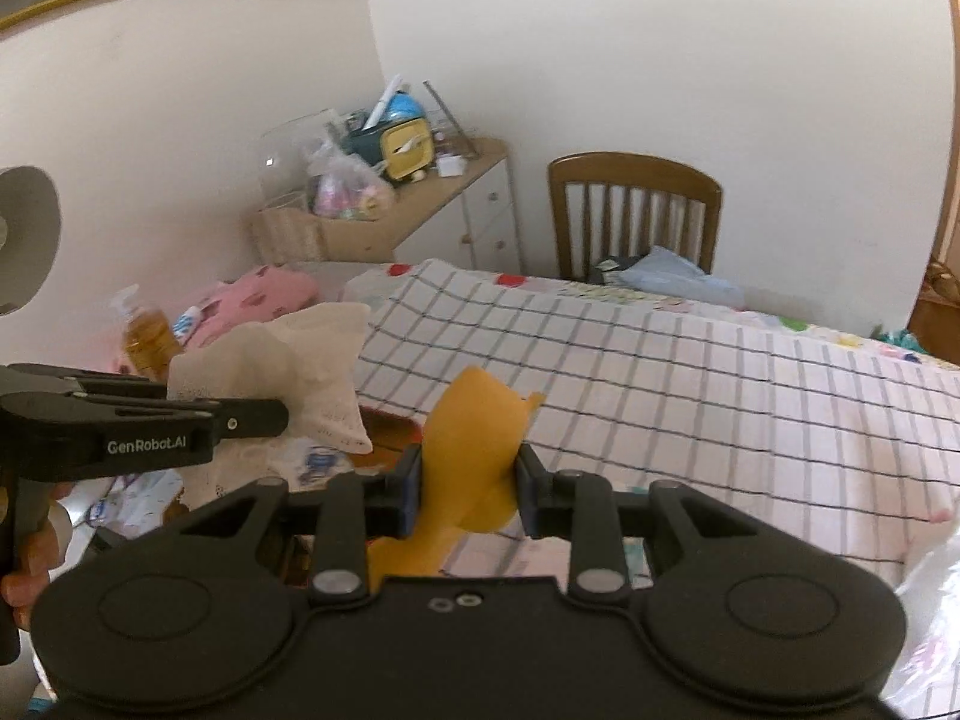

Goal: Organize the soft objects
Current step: 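Carry the mesh cloth and yellow duck with both tools over the tin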

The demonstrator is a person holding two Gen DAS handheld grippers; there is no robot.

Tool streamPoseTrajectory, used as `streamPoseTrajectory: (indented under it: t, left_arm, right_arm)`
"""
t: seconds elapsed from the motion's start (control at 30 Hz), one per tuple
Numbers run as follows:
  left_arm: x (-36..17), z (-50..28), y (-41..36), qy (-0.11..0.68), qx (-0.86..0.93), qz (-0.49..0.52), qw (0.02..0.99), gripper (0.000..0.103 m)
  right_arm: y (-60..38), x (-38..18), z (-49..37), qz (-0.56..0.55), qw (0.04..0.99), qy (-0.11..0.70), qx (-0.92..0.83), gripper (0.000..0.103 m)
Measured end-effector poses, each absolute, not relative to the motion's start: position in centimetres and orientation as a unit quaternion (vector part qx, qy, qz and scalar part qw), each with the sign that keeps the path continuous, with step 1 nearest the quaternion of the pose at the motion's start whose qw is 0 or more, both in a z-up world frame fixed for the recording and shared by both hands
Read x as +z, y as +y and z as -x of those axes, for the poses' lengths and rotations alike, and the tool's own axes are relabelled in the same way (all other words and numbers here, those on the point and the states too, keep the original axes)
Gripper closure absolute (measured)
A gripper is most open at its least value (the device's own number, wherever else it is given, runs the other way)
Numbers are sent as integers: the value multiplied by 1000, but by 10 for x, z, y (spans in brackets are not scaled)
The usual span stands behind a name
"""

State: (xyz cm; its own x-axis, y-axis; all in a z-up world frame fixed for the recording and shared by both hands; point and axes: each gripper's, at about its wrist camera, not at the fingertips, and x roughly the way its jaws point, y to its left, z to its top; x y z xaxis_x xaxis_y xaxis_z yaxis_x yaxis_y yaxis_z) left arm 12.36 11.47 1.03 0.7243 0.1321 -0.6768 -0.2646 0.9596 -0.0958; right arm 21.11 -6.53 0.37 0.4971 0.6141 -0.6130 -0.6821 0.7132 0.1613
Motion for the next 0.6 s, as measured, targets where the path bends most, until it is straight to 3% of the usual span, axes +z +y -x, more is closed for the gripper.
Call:
streamPoseTrajectory:
  t: [0.6]
  left_arm:
    - [-36, -88, 179, 395, 142, 112, 901, 85]
  right_arm:
    - [35, -30, -181, 127, 825, 349, 426, 72]
